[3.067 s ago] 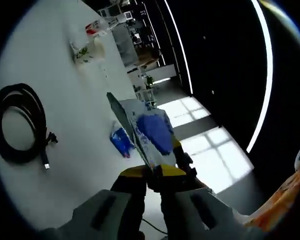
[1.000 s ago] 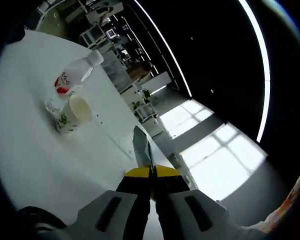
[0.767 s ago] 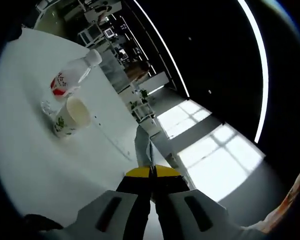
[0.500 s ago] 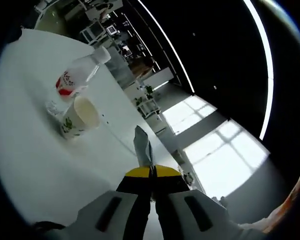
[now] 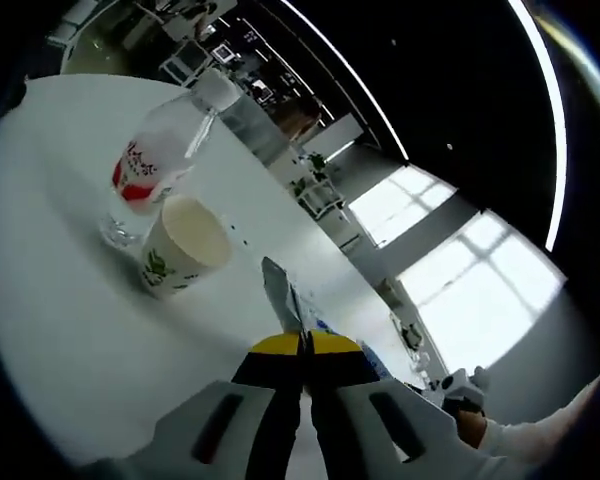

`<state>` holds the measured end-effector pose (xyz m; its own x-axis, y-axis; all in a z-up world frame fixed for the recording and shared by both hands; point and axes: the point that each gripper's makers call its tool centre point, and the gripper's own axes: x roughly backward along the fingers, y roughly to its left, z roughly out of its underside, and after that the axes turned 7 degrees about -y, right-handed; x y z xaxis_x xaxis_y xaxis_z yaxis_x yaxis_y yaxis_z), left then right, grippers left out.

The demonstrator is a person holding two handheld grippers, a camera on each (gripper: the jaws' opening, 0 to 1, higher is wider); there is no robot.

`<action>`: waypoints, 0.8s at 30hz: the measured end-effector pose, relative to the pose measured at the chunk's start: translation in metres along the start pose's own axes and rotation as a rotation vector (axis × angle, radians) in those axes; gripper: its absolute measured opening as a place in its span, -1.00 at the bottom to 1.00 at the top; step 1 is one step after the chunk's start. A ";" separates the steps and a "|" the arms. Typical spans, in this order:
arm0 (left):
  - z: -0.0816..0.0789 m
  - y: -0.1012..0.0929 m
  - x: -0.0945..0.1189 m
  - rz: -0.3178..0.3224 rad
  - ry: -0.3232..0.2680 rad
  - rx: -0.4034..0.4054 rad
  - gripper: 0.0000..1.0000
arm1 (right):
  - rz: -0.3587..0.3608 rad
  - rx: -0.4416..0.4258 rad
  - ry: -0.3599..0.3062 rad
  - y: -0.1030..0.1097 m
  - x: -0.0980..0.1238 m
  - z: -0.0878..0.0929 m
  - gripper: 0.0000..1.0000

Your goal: Arrange the tabletop items into an orderly group along one side of the table until the central work area is clear of visible clutter.

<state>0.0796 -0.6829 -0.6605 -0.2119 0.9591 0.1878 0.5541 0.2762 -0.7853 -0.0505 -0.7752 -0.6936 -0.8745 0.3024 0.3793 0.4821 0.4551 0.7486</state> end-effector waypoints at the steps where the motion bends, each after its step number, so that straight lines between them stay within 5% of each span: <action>1: -0.001 0.002 -0.001 -0.004 0.003 -0.003 -1.00 | 0.001 0.005 0.007 0.000 -0.002 0.000 -0.88; 17: 0.013 0.041 -0.026 -0.102 0.077 -0.077 -1.00 | 0.065 0.080 0.051 -0.017 -0.030 0.002 -0.85; 24: 0.012 0.058 -0.034 -0.157 0.056 -0.054 -1.00 | 0.084 0.065 0.063 -0.022 -0.037 0.002 -0.81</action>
<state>0.1098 -0.6999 -0.7196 -0.2548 0.9054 0.3395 0.5605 0.4244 -0.7111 -0.0280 -0.7943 -0.7253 -0.8316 0.2893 0.4740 0.5543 0.4841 0.6771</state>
